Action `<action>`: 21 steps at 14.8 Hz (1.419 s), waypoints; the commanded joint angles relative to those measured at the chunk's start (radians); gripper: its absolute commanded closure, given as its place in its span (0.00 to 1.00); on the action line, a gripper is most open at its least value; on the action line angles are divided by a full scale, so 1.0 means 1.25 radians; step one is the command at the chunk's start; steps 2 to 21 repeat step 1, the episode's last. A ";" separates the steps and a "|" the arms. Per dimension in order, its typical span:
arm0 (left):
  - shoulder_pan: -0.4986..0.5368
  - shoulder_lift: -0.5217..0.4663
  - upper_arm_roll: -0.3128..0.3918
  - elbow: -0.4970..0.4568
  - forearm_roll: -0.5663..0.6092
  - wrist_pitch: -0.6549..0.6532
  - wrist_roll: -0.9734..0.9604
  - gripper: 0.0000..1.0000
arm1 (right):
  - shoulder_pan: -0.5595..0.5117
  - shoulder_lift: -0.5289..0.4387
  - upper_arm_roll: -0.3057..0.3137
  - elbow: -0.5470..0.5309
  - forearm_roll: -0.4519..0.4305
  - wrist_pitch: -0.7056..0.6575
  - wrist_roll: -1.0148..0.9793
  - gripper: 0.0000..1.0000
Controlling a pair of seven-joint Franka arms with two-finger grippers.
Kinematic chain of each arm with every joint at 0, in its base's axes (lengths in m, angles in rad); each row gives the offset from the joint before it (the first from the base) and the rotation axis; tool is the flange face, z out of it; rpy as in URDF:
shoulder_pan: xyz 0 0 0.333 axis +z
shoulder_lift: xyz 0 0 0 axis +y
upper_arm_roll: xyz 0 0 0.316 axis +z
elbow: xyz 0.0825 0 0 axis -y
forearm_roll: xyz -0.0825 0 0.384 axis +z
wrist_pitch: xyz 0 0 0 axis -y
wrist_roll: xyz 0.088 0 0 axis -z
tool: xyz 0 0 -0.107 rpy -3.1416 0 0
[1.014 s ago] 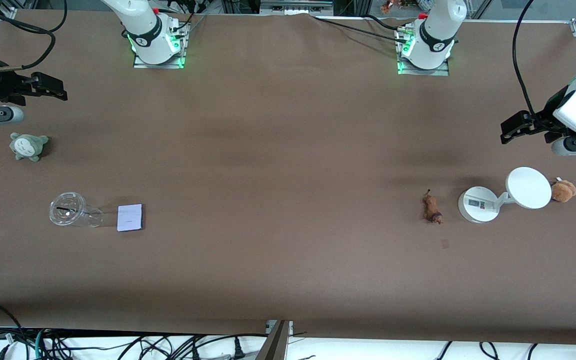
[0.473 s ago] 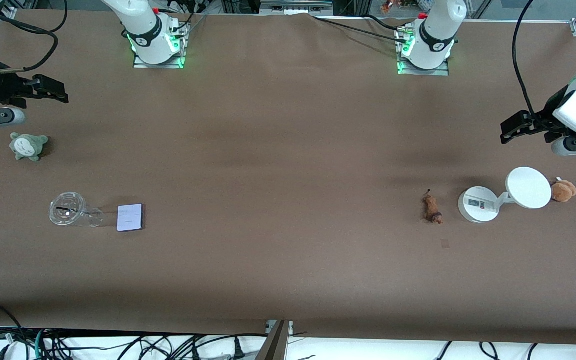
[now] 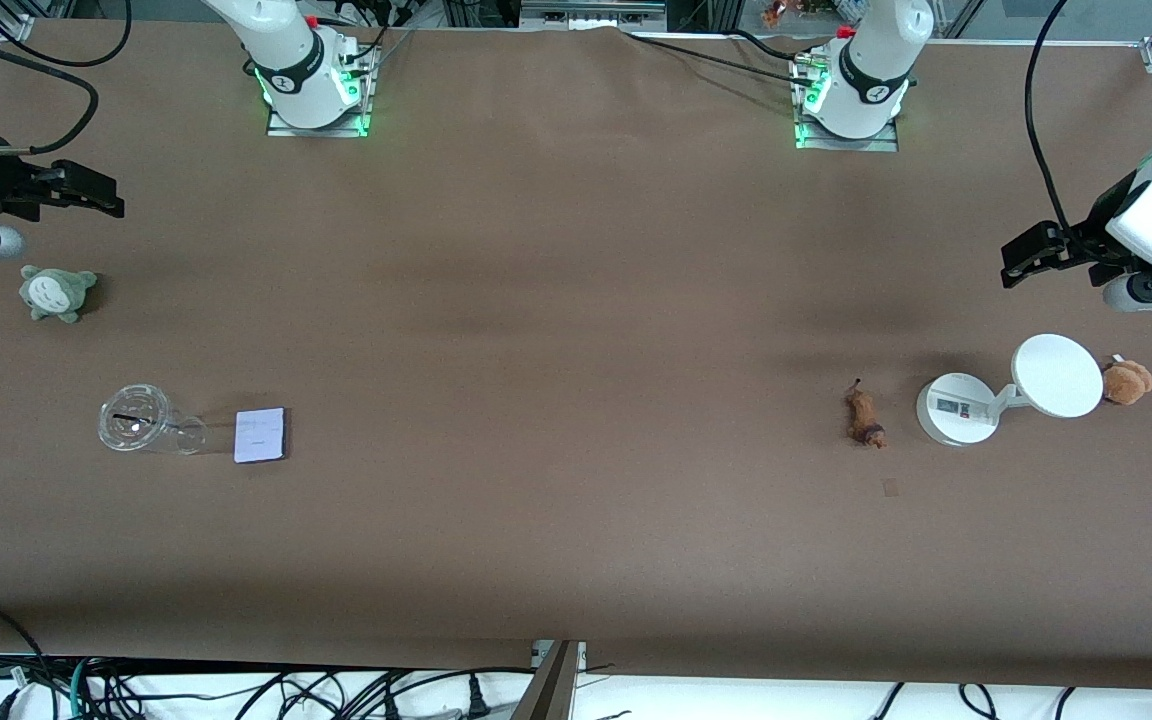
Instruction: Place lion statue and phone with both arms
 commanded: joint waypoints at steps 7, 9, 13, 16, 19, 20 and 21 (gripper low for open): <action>-0.002 0.000 -0.001 0.007 0.001 0.000 0.001 0.00 | -0.006 -0.007 0.006 -0.009 -0.010 0.003 0.015 0.00; -0.002 0.000 -0.001 0.007 0.001 0.000 0.001 0.00 | -0.006 -0.007 0.006 -0.009 -0.010 0.003 0.015 0.00; -0.002 0.000 -0.001 0.007 0.001 0.000 0.001 0.00 | -0.006 -0.007 0.006 -0.009 -0.010 0.003 0.015 0.00; -0.002 0.000 -0.001 0.007 0.001 0.000 0.001 0.00 | -0.006 -0.007 0.006 -0.009 -0.010 0.003 0.015 0.00; -0.002 0.000 -0.001 0.007 0.001 0.000 0.001 0.00 | -0.006 -0.007 0.006 -0.009 -0.010 0.003 0.015 0.00; -0.002 0.000 -0.001 0.007 0.001 0.000 0.001 0.00 | -0.006 -0.007 0.006 -0.009 -0.010 0.003 0.015 0.00; -0.002 0.000 -0.001 0.007 0.001 0.000 0.001 0.00 | -0.006 -0.007 0.006 -0.009 -0.010 0.003 0.015 0.00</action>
